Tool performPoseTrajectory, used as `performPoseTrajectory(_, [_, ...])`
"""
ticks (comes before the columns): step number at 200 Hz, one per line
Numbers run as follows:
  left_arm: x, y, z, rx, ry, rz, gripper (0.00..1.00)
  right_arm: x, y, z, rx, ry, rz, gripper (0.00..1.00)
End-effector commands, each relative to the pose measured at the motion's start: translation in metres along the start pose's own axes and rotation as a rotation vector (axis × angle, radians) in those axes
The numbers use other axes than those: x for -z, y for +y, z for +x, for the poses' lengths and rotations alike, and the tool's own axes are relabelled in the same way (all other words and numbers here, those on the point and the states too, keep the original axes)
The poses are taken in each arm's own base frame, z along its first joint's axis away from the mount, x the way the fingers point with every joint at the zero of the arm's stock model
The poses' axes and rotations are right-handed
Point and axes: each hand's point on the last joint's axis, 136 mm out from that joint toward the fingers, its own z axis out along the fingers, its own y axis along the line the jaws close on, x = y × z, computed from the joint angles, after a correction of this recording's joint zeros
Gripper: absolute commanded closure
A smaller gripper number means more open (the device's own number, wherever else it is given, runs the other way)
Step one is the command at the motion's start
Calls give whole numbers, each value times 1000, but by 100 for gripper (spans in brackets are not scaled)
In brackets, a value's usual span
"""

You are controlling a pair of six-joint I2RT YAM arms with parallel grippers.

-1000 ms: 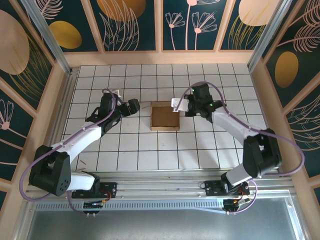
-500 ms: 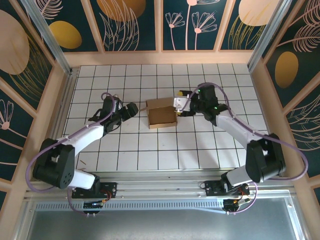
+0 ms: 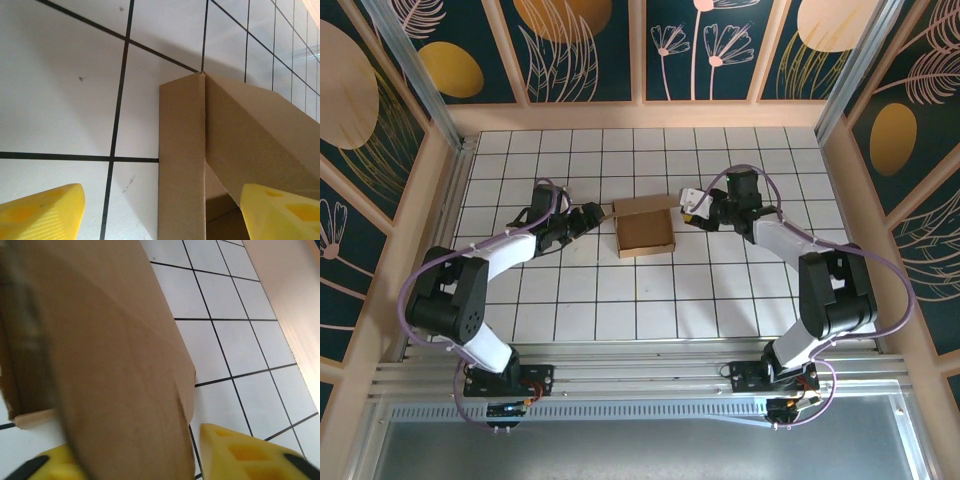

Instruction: Fold the paper box

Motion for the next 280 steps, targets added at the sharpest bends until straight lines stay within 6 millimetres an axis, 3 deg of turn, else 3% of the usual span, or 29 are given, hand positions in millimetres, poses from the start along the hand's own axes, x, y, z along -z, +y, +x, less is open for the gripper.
performPoseTrajectory(1, [-4, -13, -5, 8, 9, 67, 19, -1, -21, -12, -33, -58, 58, 65])
performPoseTrajectory(47, [-8, -24, 4, 5, 57, 156, 23, -8, -21, -15, -102, -77, 53, 75])
performPoseTrajectory(85, [-13, -32, 13, 26, 106, 230, 33, -11, -19, -22, -184, -80, 33, 85])
performPoseTrajectory(113, [-29, -14, 25, 57, 148, 195, 36, -11, -17, -25, -224, -85, 28, 87])
performPoseTrajectory(203, [-45, 5, 34, 91, 169, 157, 40, -22, -2, -45, -497, -46, 11, 87])
performPoseTrajectory(233, [-45, 3, 31, 91, 162, 157, 41, -20, -7, -56, -691, -57, 8, 88])
performPoseTrajectory(272, [-46, 3, 28, 95, 150, 155, 41, -30, -15, -51, -1029, 10, 30, 87])
performPoseTrajectory(280, [-46, 3, 28, 97, 150, 155, 45, -32, -13, -52, -1067, 27, 31, 86])
